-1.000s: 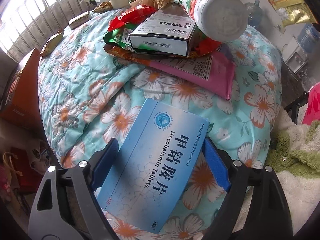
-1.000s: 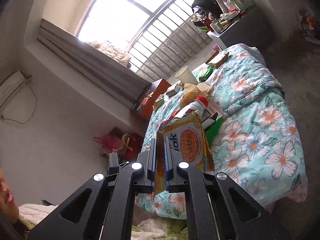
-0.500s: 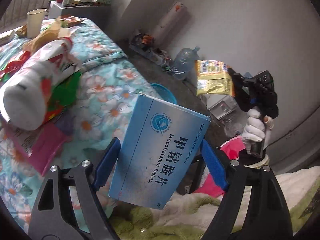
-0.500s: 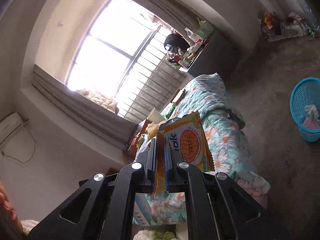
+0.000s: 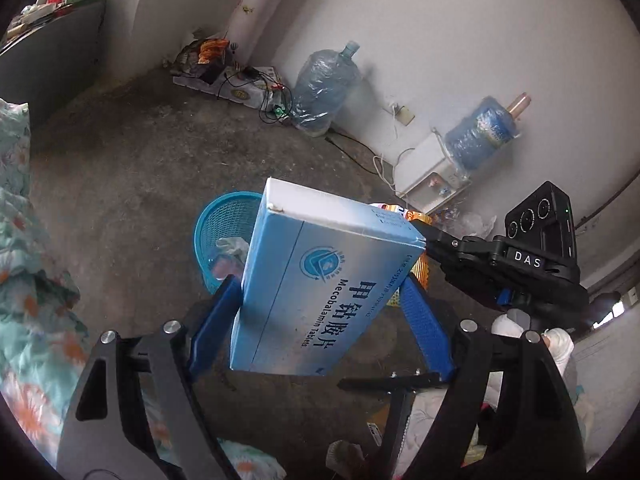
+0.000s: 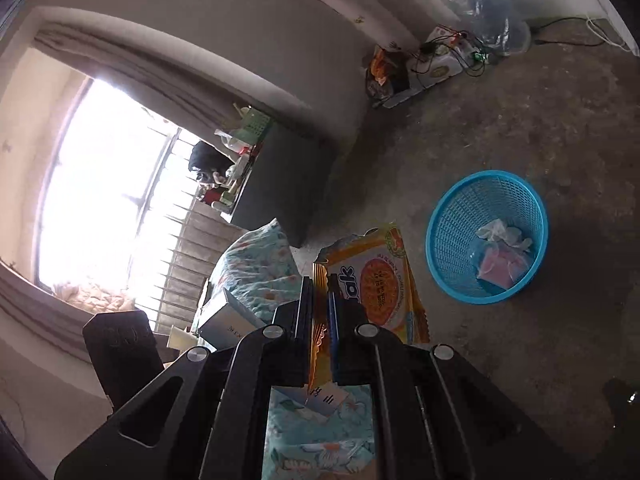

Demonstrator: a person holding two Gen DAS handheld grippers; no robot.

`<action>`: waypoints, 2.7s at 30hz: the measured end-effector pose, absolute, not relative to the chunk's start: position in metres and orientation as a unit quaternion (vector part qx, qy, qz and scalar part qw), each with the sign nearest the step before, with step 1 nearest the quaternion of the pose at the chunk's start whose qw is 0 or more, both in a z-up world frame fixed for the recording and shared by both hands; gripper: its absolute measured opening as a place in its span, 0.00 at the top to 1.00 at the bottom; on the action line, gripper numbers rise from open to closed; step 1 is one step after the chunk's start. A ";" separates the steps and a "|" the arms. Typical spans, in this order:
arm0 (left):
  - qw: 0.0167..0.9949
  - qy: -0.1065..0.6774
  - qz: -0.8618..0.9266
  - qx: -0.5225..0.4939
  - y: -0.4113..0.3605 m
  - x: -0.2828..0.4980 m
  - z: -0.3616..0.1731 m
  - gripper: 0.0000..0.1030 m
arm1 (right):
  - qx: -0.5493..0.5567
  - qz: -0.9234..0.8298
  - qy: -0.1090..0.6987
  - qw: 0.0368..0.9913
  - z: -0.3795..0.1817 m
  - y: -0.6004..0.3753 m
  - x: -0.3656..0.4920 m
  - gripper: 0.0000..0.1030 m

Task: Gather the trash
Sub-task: 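Carry the box and wrapper to the blue wastebasket and open both tools, then withdraw both tools from the wastebasket and return over the bed, then grasp the red snack bag with the left tool while the right tool grasps the crumpled beige paper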

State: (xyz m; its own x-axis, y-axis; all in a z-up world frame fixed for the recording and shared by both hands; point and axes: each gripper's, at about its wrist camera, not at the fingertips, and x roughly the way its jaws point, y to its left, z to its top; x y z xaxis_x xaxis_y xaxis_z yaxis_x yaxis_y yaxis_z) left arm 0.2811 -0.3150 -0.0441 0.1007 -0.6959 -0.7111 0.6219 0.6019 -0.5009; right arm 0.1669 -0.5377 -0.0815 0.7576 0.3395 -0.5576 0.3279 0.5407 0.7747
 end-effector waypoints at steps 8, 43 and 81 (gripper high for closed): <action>0.735 0.542 -0.406 -0.025 -0.399 0.340 -0.121 0.18 | 0.477 -0.133 0.430 0.755 -0.189 -0.604 0.231 0.58; 0.905 0.284 -0.294 -0.120 0.035 0.102 0.073 0.14 | 0.065 0.053 0.200 0.976 0.048 -0.237 0.078 0.06; 0.885 0.406 -0.173 -0.150 0.233 0.228 0.005 0.26 | 0.162 0.305 0.473 0.810 0.042 -0.047 0.297 0.06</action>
